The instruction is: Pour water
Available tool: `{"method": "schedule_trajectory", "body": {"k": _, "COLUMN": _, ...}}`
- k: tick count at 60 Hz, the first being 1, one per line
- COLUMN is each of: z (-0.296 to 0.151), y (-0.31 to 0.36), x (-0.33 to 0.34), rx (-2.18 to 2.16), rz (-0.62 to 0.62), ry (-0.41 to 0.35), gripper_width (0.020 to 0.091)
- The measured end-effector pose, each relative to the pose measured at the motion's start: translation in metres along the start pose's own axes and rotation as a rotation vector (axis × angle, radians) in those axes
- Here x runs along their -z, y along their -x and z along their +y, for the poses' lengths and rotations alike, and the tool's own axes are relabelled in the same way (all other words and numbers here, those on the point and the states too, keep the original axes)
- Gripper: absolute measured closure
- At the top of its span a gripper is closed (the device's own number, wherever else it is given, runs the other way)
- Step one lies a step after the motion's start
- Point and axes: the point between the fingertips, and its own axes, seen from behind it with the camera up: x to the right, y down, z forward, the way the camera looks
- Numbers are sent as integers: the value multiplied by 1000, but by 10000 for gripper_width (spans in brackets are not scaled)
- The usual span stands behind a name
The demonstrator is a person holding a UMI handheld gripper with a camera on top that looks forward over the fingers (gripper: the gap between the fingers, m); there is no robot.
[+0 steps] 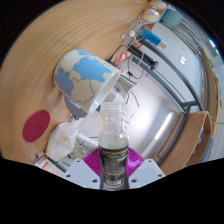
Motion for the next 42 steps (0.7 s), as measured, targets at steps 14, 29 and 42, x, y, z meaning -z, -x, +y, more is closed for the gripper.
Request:
{"method": "schedule_trajectory", "body": {"k": 14, "z": 0, "y": 6, "x": -1, "rx": 26, "rz": 1, "ry": 7, "gripper_width": 825}}
{"method": "schedule_trajectory", "body": {"k": 29, "z": 19, "y": 37, "x": 18, "rx": -752, "rz": -167, "ry": 47, "gripper_width": 825}}
{"method": "schedule_trajectory", "body": {"k": 42, "z": -1, "y": 64, "x": 30, "rx": -1679, "rz": -347, "ry": 0, "gripper_width": 825}}
